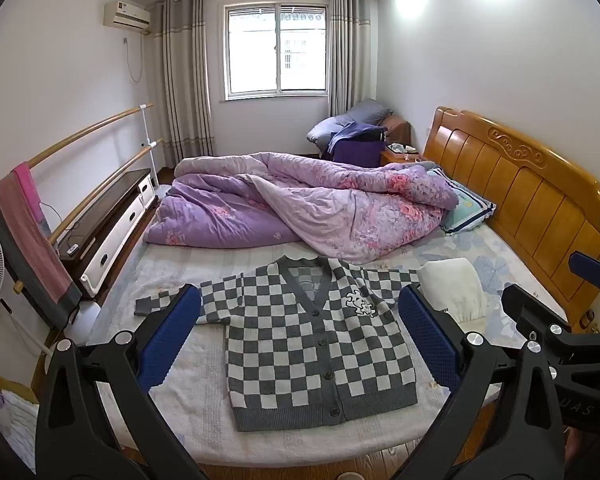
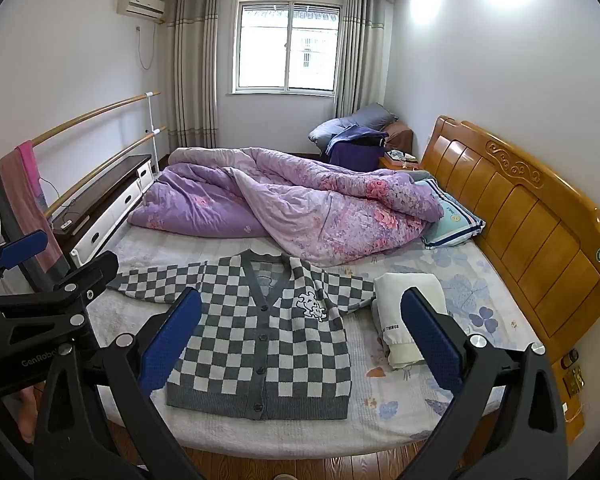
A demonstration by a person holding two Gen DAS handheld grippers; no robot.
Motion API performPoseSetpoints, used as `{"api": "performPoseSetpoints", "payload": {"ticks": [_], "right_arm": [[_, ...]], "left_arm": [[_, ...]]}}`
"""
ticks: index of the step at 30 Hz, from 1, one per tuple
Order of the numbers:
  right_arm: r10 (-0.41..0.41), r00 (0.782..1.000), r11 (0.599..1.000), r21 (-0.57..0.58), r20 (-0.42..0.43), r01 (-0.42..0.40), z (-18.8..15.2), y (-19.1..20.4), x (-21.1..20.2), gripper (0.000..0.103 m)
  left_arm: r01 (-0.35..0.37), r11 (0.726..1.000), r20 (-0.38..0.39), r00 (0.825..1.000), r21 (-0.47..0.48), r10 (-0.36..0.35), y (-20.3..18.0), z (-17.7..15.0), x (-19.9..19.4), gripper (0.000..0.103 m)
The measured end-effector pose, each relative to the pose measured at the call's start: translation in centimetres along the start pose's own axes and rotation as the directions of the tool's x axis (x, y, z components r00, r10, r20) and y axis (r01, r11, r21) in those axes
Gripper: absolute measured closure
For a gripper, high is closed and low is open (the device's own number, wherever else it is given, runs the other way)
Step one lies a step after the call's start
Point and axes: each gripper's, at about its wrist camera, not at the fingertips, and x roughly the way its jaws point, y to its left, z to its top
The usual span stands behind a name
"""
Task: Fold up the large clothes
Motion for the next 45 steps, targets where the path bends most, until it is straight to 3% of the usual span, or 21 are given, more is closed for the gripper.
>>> {"api": "performPoseSetpoints", "payload": {"ticks": [45], "right_arm": [[0.000,1.000,1.000,-0.002,-0.001,0.000,-0.06,0.62,0.42,0.007]], "left_arm": [[0.004,1.000,-0.006,1.000,-0.006,-0.004,0.16,-0.11,0.40,0.005]]}}
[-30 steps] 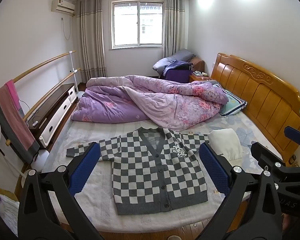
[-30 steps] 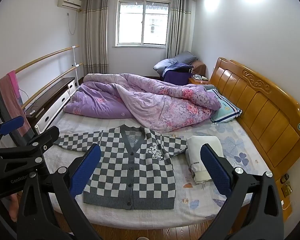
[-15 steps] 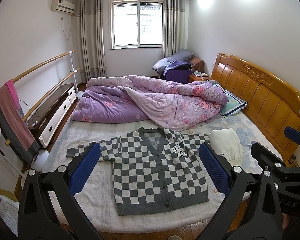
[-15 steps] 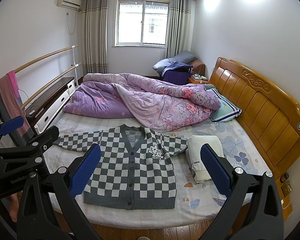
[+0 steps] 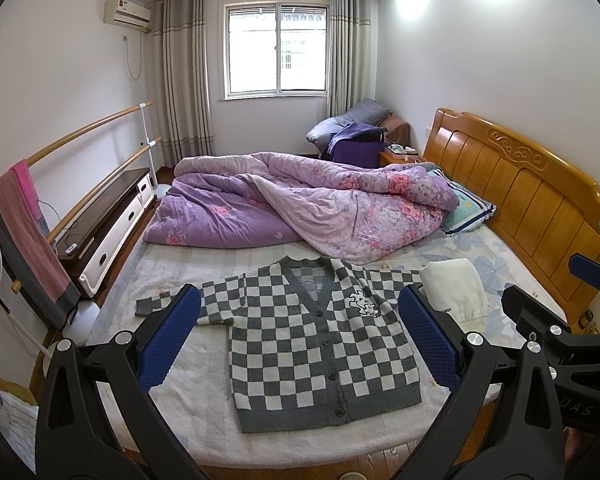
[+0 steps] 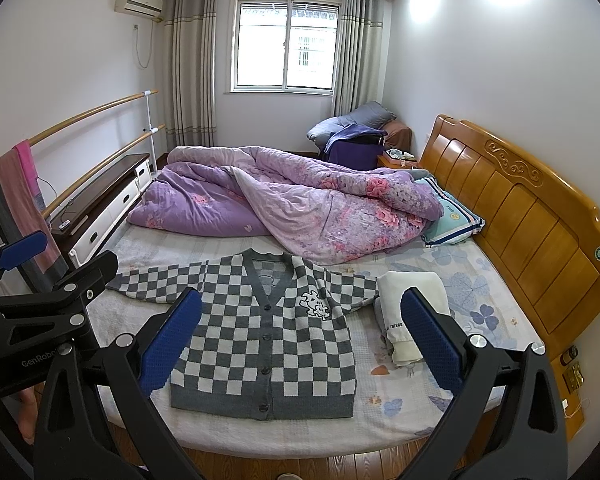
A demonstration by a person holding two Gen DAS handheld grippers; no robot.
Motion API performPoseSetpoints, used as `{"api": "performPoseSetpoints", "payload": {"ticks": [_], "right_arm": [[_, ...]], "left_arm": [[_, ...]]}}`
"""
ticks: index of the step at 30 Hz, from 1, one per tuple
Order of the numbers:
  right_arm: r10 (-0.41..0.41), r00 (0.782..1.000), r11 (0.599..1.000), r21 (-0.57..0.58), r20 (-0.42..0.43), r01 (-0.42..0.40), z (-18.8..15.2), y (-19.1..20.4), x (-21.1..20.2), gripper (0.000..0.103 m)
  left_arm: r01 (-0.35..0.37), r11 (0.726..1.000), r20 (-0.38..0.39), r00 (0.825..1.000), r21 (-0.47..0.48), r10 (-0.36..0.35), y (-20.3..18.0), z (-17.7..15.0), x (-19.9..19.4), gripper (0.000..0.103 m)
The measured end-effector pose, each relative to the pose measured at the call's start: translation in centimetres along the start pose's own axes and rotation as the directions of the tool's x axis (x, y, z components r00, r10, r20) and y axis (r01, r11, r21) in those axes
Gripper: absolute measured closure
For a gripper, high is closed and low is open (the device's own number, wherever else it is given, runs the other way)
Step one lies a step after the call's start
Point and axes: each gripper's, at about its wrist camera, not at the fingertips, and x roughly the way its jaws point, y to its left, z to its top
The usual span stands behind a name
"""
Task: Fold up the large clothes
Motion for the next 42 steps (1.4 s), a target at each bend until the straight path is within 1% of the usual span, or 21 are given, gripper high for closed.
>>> {"api": "performPoseSetpoints", "payload": {"ticks": [7,11,14,23,28,35,38,42], "right_arm": [[-0.001,1.000,1.000,0.001,-0.003,0.001,-0.2,0.1,0.6,0.007],[-0.002,1.000,1.000,0.002,-0.010,0.002,-0.7,1.1,0.8,0.007],[-0.004,1.000,1.000,0.002,-0.015,0.004,-0.7,1.7,1.7,0.007],[0.003,0.999,1.000,0.014,-0.035,-0.003,-1.0,2.0,2.1,0.007],[0.008,0.998,1.000,0.016,-0.057,-0.007,-1.1,2.0,3.3,0.007],[0.058,0.994,0.998,0.007,-0.087,-0.058,0.0,1.4,7.4,0.007],[0.083,0.992,0.996,-0.006,-0.093,-0.084,1.1,1.0,9.6,0.007],[0.124,0.986,0.992,-0.017,-0.115,-0.127,3.5,-0.2,14.1,0.007]], "left_arm": [[-0.001,1.000,0.000,1.000,0.000,0.001,0.0,0.0,0.0,0.005],[0.000,1.000,-0.003,1.000,0.000,0.000,0.0,-0.1,0.0,0.005],[0.003,1.000,-0.006,1.000,0.003,-0.003,1.6,-0.5,1.2,0.005],[0.009,1.000,-0.019,1.000,0.005,-0.009,3.0,-1.2,1.8,0.005],[0.010,1.000,-0.040,0.999,0.009,-0.010,3.0,-1.5,2.6,0.005],[-0.028,1.000,-0.071,0.997,0.000,0.028,2.9,-1.0,5.7,0.005],[-0.047,0.999,-0.084,0.995,-0.017,0.046,2.7,-0.1,7.9,0.005],[-0.100,0.995,-0.111,0.989,-0.029,0.096,1.7,2.4,11.8,0.005]]}}
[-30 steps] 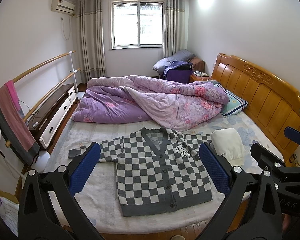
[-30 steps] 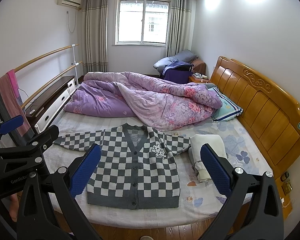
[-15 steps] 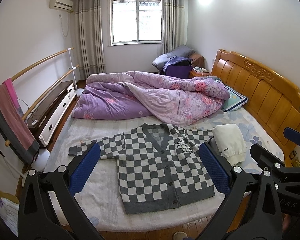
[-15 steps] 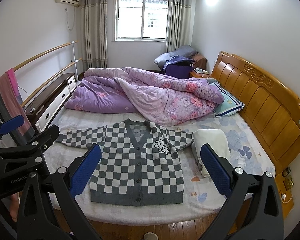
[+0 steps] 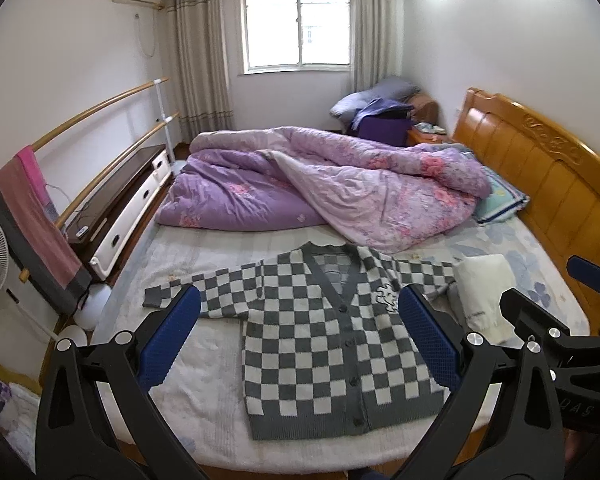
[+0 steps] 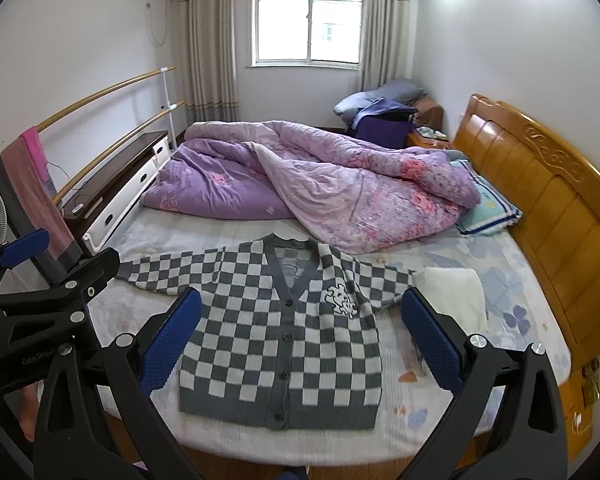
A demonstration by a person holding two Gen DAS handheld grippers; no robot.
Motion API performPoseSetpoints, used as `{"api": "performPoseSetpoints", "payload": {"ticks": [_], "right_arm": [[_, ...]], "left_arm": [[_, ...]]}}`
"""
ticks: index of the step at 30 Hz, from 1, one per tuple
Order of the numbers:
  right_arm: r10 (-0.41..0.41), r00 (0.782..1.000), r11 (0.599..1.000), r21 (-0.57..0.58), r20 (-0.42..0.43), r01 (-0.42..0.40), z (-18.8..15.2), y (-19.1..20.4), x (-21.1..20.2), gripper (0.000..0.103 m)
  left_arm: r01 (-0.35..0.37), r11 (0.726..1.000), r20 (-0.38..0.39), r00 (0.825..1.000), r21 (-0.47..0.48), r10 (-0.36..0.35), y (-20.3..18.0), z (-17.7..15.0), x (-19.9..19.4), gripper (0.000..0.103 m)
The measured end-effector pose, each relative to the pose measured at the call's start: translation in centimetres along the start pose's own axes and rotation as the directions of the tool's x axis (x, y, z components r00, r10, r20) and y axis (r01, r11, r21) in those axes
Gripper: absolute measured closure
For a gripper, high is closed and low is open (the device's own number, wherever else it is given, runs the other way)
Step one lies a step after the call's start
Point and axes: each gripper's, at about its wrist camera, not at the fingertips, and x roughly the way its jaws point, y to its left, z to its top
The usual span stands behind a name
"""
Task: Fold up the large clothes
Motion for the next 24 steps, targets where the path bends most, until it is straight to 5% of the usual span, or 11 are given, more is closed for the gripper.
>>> {"api": "performPoseSetpoints", "payload": {"ticks": [12,18,24], "right_arm": [[0.118,0.986,0.991,-0.052,-0.121,-0.125,5.6,-3.9,12.6,0.007],[0.176,0.955,0.980,-0.044,-0.240,-0.192,5.3,-2.1,18.8,0.007],[0.170,0.911,0.980,-0.030,-0.375,-0.195,3.1,1.6,26.2,0.007]], "left_arm": [[-0.077,0.995,-0.185,0.981,-0.064,0.064,-2.3,5.6,12.8,0.005],[-0.120,0.991,-0.299,0.949,-0.065,0.095,-0.1,4.8,18.5,0.005],[-0.093,0.991,-0.394,0.918,-0.097,0.047,4.2,1.6,25.6,0.005]]}}
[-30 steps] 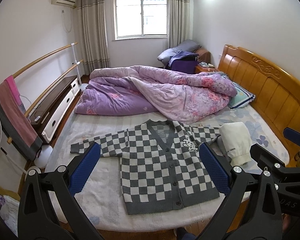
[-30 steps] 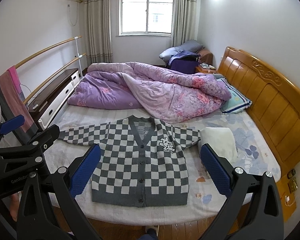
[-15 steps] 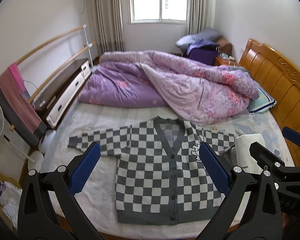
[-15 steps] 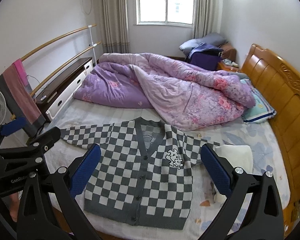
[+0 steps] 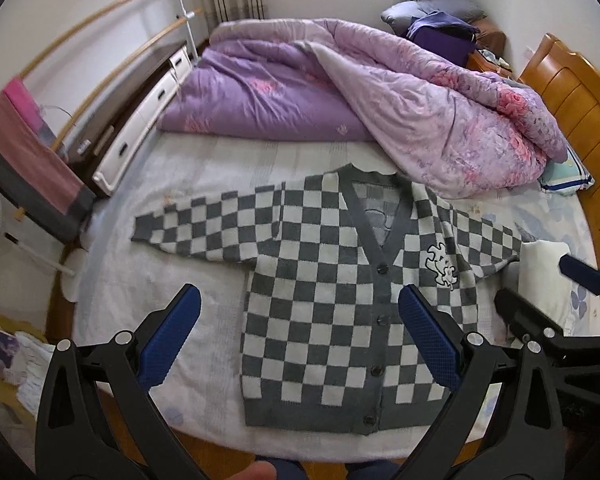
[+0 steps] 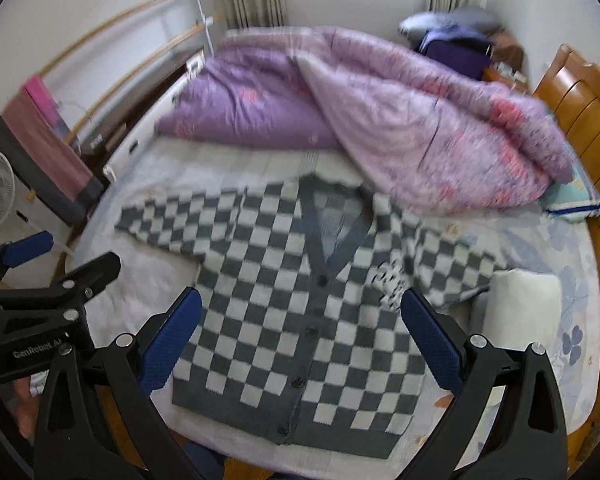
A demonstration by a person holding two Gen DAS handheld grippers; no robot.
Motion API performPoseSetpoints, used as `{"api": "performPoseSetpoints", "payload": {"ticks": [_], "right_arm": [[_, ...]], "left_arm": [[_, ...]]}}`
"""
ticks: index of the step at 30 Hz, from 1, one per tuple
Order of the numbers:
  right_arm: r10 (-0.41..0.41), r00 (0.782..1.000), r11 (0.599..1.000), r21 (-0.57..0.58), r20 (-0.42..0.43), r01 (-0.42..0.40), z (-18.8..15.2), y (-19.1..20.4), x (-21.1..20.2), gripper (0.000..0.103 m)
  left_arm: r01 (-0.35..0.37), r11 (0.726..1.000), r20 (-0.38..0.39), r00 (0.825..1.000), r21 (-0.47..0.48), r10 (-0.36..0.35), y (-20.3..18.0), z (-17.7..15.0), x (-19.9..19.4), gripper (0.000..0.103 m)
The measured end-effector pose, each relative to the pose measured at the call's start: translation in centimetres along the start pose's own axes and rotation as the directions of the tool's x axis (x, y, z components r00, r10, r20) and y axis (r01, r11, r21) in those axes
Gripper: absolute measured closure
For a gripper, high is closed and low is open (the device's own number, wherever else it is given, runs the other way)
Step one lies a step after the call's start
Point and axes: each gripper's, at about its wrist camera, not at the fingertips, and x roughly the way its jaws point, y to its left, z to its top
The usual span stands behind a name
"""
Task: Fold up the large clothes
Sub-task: 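Lower the left tool and grasp the cardigan's ribbed sleeve cuff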
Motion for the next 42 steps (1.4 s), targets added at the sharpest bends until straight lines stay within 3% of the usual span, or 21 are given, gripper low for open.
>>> {"api": "performPoseSetpoints", "payload": {"ticks": [4,9,12,14,16,19,25,29,32,33,34,35,36,37,38,40,42], "right_arm": [[0.001,0.996,1.000,0.028,-0.084,0.002,0.2,1.7,5.6,0.007],[0.007,0.985,0.996,0.091,-0.174,0.009,-0.2,4.1,13.5,0.007],[0.079,0.974,0.985,0.167,-0.214,-0.043,-0.2,5.1,17.9,0.007],[0.081,0.973,0.981,0.188,-0.215,-0.040,0.0,6.0,20.4,0.008],[0.076,0.976,0.980,0.194,-0.203,-0.036,0.4,7.0,23.2,0.008],[0.090,0.976,0.971,0.234,-0.200,-0.042,1.0,7.7,26.8,0.025],[0.036,0.983,0.960,0.278,-0.180,0.016,1.4,7.8,31.9,0.025],[0.024,0.978,0.953,0.301,-0.206,0.040,1.0,7.4,34.8,0.025],[0.024,0.976,0.953,0.299,-0.215,0.042,0.7,7.6,36.1,0.026],[0.029,0.975,0.953,0.300,-0.219,0.039,0.6,7.7,36.6,0.026],[0.036,0.975,0.953,0.301,-0.221,0.033,0.6,7.8,37.0,0.027],[0.044,0.974,0.953,0.302,-0.221,0.026,0.6,7.9,37.3,0.029],[0.063,0.972,0.953,0.304,-0.225,0.009,0.6,8.1,37.7,0.033],[0.087,0.969,0.952,0.305,-0.233,-0.012,0.5,8.2,38.1,0.046],[0.116,0.962,0.951,0.308,-0.246,-0.035,0.6,8.4,38.7,0.063],[0.153,0.948,0.953,0.295,-0.279,-0.067,0.9,9.2,40.1,0.082],[0.161,0.943,0.961,0.263,-0.290,-0.083,1.4,10.1,41.4,0.089]], "left_arm": [[0.089,0.996,-0.094,0.991,-0.030,-0.092,3.6,-0.8,6.3,0.005],[0.176,0.970,-0.200,0.957,-0.166,-0.208,10.3,-2.3,14.6,0.005],[0.182,0.938,-0.218,0.943,-0.294,-0.251,16.4,-2.9,19.1,0.005],[0.189,0.896,-0.177,0.944,-0.402,-0.278,21.3,-3.2,21.7,0.005],[0.177,0.857,-0.144,0.950,-0.484,-0.278,25.5,-3.3,24.0,0.005],[0.098,0.800,-0.149,0.962,-0.591,-0.228,32.4,-3.3,29.1,0.005],[0.006,0.686,-0.176,0.965,-0.728,-0.195,42.7,-2.9,38.2,0.005],[-0.066,0.681,-0.205,0.971,-0.729,-0.125,47.1,-1.9,42.1,0.008],[0.002,0.646,-0.161,0.968,-0.763,-0.193,49.3,-1.6,44.6,0.028],[0.015,0.619,-0.147,0.967,-0.786,-0.210,49.9,-1.7,45.4,0.029],[0.008,0.612,-0.147,0.968,-0.791,-0.203,50.0,-1.8,45.6,0.029],[0.000,0.619,-0.150,0.970,-0.786,-0.190,50.1,-1.7,45.8,0.032],[-0.014,0.640,-0.154,0.975,-0.769,-0.163,50.1,-1.5,45.8,0.048],[-0.046,0.670,-0.171,0.978,-0.741,-0.122,50.1,-1.4,45.7,0.064],[-0.048,0.706,-0.173,0.979,-0.706,-0.107,50.1,-1.2,45.7,0.094],[-0.011,0.690,-0.134,0.983,-0.723,-0.125,50.7,-1.2,45.3,0.094],[0.006,0.701,-0.091,0.991,-0.713,-0.101,51.6,-0.9,43.7,0.094]]}}
